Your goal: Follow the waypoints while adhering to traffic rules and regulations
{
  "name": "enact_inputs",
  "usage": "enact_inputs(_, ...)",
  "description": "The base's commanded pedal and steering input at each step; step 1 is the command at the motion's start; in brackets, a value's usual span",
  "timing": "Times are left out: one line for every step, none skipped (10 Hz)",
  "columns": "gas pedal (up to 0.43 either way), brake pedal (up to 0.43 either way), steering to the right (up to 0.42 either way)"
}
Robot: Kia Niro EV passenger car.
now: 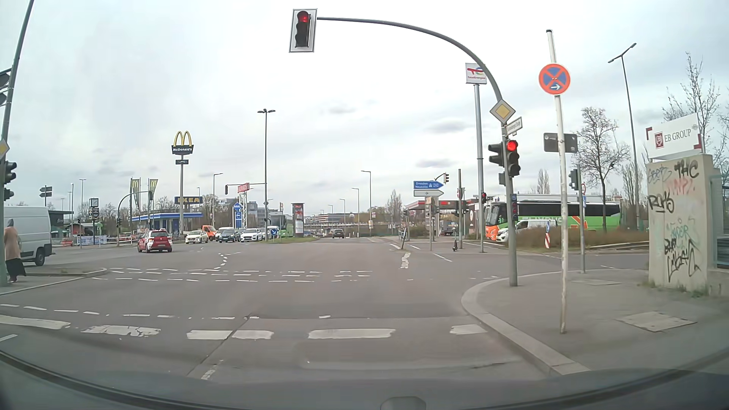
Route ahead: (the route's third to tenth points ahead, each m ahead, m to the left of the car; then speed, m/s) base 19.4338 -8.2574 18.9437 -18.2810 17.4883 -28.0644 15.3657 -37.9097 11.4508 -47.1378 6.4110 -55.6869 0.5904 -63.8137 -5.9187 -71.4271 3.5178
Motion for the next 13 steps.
enact_inputs(0.000,0.274,-0.065)
enact_inputs(0.000,0.268,-0.066)
enact_inputs(0.000,0.262,-0.066)
enact_inputs(0.000,0.250,-0.066)
enact_inputs(0.000,0.250,-0.066)
enact_inputs(0.000,0.250,-0.066)
enact_inputs(0.000,0.244,-0.065)
enact_inputs(0.000,0.244,-0.064)
enact_inputs(0.000,0.238,-0.063)
enact_inputs(0.000,0.232,-0.060)
enact_inputs(0.000,0.220,-0.059)
enact_inputs(0.000,0.207,-0.057)
enact_inputs(0.000,0.207,-0.053)
